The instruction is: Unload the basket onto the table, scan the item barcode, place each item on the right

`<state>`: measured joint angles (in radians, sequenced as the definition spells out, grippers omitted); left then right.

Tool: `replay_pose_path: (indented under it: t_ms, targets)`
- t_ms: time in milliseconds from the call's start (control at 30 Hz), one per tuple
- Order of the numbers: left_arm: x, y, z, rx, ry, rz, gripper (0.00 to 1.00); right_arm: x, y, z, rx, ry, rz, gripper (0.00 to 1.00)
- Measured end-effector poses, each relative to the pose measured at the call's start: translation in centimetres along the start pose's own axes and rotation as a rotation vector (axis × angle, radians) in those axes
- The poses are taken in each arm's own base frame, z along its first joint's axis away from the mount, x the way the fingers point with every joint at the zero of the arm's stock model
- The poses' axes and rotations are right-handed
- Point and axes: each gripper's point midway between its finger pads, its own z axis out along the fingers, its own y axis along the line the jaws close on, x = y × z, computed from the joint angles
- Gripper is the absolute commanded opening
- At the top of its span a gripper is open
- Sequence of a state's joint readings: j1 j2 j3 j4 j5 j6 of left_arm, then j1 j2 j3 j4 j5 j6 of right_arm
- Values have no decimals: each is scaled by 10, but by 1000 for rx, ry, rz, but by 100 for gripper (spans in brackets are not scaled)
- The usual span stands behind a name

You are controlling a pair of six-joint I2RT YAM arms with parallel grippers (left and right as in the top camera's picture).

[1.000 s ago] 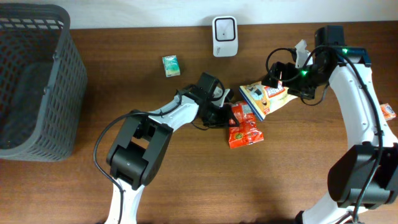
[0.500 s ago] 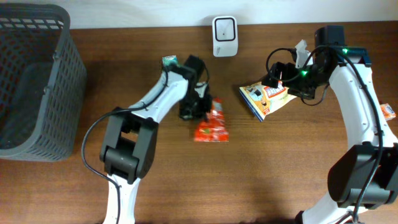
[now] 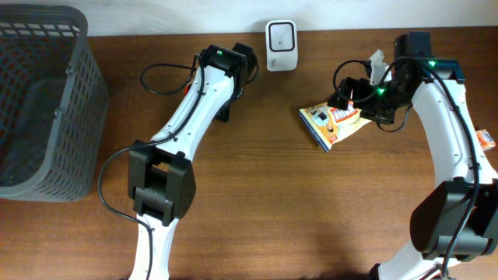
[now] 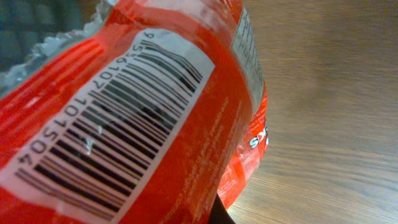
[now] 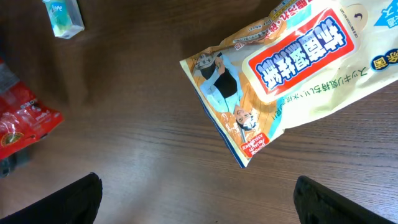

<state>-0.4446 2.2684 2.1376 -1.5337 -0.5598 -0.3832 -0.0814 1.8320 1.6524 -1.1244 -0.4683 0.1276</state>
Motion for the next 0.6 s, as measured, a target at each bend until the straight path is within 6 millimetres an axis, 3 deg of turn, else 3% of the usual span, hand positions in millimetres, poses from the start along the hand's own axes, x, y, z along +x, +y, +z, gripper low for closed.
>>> replay_pose_path:
  t_ms: [167, 267, 433, 600]
  targets:
    - [11, 5, 14, -93, 26, 48, 0, 0, 0, 0, 0, 0, 0, 98]
    - [16, -4, 17, -116, 25, 82, 0, 0, 0, 0, 0, 0, 0, 98]
    - [26, -48, 16, -123, -32, 166, 2, 0, 0, 0, 0, 0, -1, 98]
    - [38, -84, 2, -126, -96, 232, 3, 0, 0, 0, 0, 0, 0, 98]
